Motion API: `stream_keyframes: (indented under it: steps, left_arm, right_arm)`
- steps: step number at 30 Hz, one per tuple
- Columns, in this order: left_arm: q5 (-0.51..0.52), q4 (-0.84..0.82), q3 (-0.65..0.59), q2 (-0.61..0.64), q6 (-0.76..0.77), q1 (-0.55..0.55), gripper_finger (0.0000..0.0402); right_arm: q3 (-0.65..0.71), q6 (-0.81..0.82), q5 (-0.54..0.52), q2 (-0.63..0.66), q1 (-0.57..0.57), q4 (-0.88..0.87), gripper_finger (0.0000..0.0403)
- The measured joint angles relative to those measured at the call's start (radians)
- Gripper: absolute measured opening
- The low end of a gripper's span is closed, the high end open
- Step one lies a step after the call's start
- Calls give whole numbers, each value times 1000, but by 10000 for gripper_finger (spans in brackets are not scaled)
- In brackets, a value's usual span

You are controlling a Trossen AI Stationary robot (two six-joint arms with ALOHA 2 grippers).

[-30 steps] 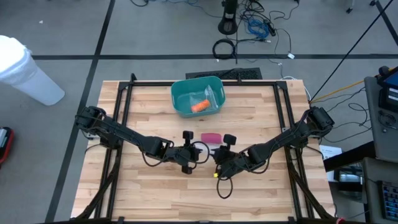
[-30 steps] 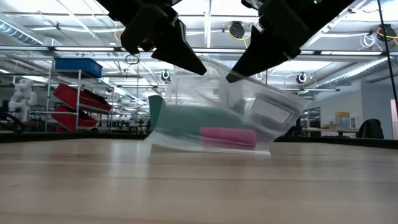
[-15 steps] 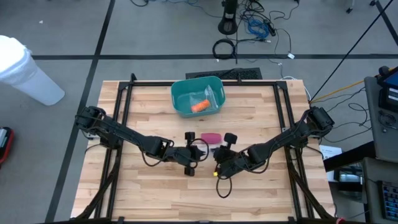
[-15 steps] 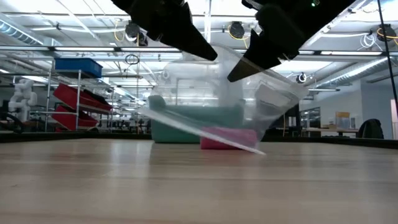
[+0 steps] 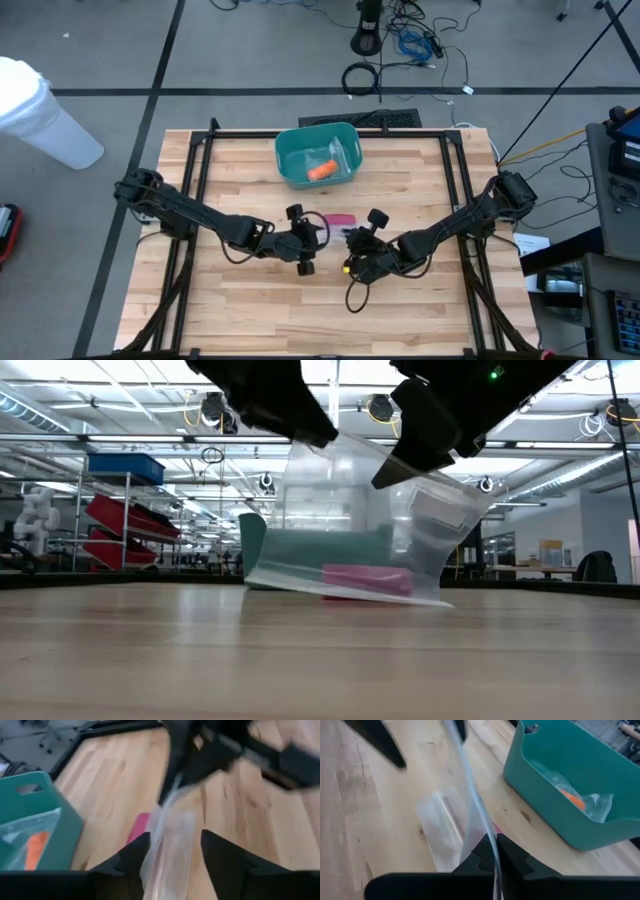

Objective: Roll bandage
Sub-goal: Put the pink bandage into the transparent zip bag

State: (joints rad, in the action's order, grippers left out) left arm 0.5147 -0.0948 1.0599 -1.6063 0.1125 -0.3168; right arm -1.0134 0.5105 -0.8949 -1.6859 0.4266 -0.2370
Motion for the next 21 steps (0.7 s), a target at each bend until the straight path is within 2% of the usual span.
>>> stream_keyframes:
  steps: [4,9,11,13,16,19,21]
  left_arm:
    - [13,28,0,28,118,-5,206]
    - [13,74,0,29,169,-23,209]
    - [14,89,0,29,102,-31,209]
    - [15,96,0,29,-65,-48,209]
    - [34,87,0,29,-308,-78,209]
    - [37,79,0,23,-422,-103,209]
    - [38,99,-1,23,-453,-115,209]
  right_arm:
    - [0,59,4,0,0,-18,0]
    - [0,163,-9,0,-14,-20,0]
    - [0,187,-21,0,-16,-21,0]
    - [0,182,-14,0,-15,-22,0]
    - [0,89,84,0,-15,-24,0]
    - [0,-25,177,0,-15,-23,0]
    - [0,-52,186,0,-14,-24,0]
